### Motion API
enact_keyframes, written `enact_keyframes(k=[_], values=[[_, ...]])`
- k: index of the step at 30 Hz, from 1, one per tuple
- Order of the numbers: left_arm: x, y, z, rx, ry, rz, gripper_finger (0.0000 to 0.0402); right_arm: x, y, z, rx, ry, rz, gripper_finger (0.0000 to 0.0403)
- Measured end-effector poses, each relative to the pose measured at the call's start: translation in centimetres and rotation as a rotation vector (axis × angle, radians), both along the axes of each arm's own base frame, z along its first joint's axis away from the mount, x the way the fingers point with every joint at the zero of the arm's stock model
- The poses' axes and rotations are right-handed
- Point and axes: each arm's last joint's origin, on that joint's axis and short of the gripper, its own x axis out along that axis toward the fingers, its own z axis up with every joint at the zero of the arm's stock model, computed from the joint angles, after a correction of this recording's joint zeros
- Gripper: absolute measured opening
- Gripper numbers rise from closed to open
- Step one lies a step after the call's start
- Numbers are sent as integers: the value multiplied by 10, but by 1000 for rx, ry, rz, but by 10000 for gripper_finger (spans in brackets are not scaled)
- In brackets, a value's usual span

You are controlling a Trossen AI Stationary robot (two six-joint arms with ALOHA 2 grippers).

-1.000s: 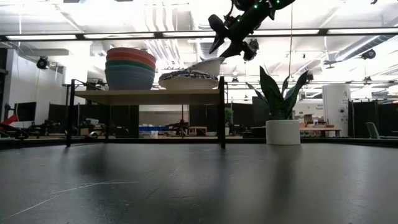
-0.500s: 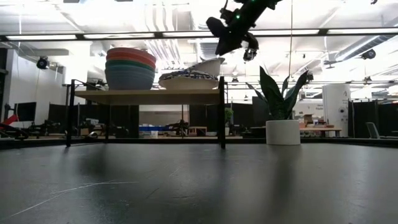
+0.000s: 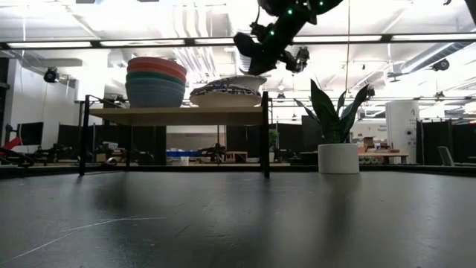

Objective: Place and stack bowls onto a shelf
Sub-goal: Stack the white patterned bowl on top of the other white patterned bowl on the shelf, then return to Home Position

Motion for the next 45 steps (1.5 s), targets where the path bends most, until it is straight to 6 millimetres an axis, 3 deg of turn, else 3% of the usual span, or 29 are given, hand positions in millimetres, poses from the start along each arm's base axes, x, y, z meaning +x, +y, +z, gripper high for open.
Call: enact_keyframes(k=[8, 17, 23, 26, 31, 40, 45], values=[[0, 0, 0, 0, 0, 0, 37, -2, 3, 8, -18, -42, 3, 9], [0, 0, 0, 3, 1, 0, 37, 6, -1, -26, -8, -45, 0, 9], [0, 0, -1, 3, 5, 0, 37, 2, 4, -4, -47, -105, 14, 9], [0, 0, -2, 15, 23, 1, 37, -3, 15, 7, -88, -105, 60, 9], [-2, 0, -6, 43, 36, 1, 37, -6, 54, 2, -173, -122, 272, 9], [-11, 1, -25, 36, 69, 3, 37, -56, 101, -54, -166, -173, 591, 9], [-12, 2, -53, -16, 119, 4, 37, -96, 116, -77, -183, -213, 635, 9]])
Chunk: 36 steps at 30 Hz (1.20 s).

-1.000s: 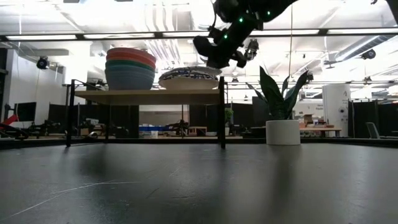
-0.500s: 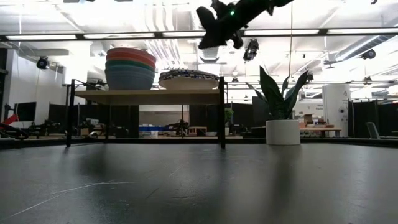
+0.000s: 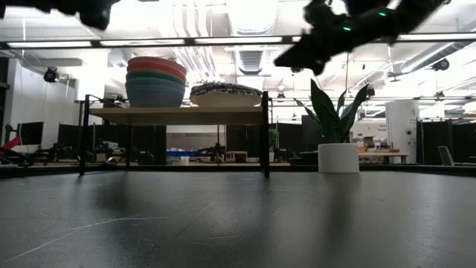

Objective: Place and stack bowls onto a shelf
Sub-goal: Return to Home Position

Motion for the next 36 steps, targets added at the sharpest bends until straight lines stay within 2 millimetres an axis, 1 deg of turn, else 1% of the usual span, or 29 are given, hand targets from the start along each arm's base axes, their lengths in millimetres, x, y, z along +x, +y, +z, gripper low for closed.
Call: enact_keyframes(k=[3, 5, 8, 15, 18, 23, 29, 33, 36], values=[[-1, 0, -17, -77, 6, 6, 37, -23, 6, -13, 2, -27, 32, 9], [-3, 0, -27, -127, 18, 10, 37, -37, 10, -18, 0, -51, 51, 9], [-7, 1, -38, -163, 11, 12, 37, -57, 14, -24, -6, -78, 54, 9], [-21, 2, -48, -177, -63, 6, 37, -96, 22, -39, -34, -146, 64, 9], [-29, 3, -49, -181, -118, 1, 37, -110, 25, -48, -43, -174, 65, 9], [-39, 4, -53, -154, -176, -3, 37, -126, 28, -60, -54, -208, 65, 9], [-36, 4, -61, -164, -147, 26, 37, -139, 31, -64, -81, -236, 66, 9], [-34, 4, -64, -165, -148, 26, 37, -145, 32, -64, -96, -231, 68, 9], [-31, 4, -72, -158, -127, 26, 37, -148, 33, -67, -107, -243, 79, 9]])
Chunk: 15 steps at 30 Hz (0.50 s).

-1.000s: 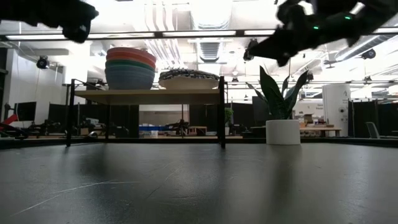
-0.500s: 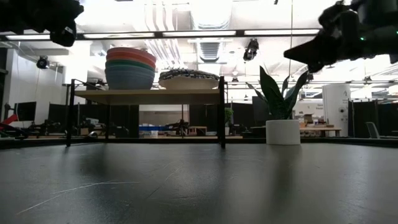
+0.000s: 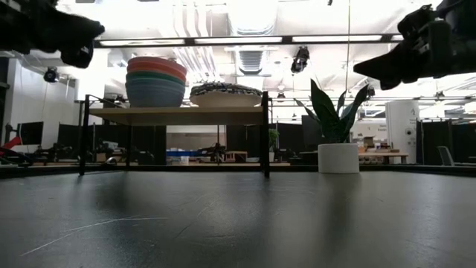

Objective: Place and stack bowls onto a shelf
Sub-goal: Return to Home Position

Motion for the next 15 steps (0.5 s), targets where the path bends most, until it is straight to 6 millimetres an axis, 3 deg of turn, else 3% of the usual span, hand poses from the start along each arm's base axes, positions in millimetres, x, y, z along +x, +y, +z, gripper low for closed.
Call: enact_keyframes(k=[9, 15], values=[[16, -3, -43, 8, -5, -67, 37, -11, 4, -8, -8, -113, 66, 9], [18, -4, -46, -56, -6, -88, 37, -19, 6, -5, -53, -155, 85, 9]])
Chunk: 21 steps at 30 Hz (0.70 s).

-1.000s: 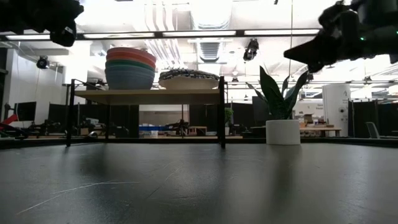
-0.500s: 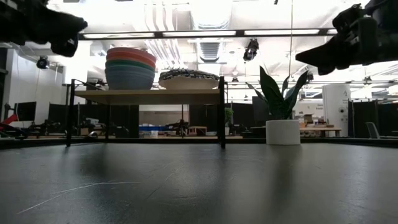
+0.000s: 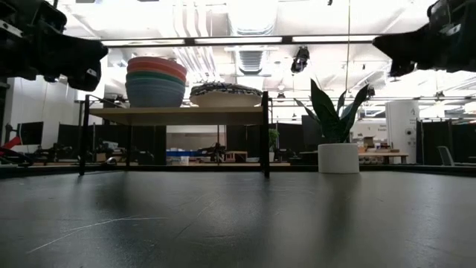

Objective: Place and stack bowls onto a shelf
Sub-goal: Return to Home Position

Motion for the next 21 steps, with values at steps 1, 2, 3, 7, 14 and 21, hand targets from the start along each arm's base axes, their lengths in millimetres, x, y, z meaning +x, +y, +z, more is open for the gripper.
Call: enact_keyframes(k=[1, 2, 3, 7, 14, 21], values=[[0, 0, 0, -25, 5, 1, 37, 0, 0, -1, -8, 5, 3, 9], [0, 0, -1, -58, 13, 1, 37, -1, 1, -4, -15, 16, 12, 9], [0, 0, -1, -86, 19, 0, 37, 0, 1, -7, -23, 40, 20, 9], [1, 0, -3, -44, 48, 4, 37, 0, 2, -9, -64, 61, 57, 9], [1, 0, -6, 37, 82, 7, 37, 1, 2, -16, 40, 134, 73, 9], [1, 0, -6, 37, 80, 8, 37, 3, 1, -19, 180, 163, 84, 9]])
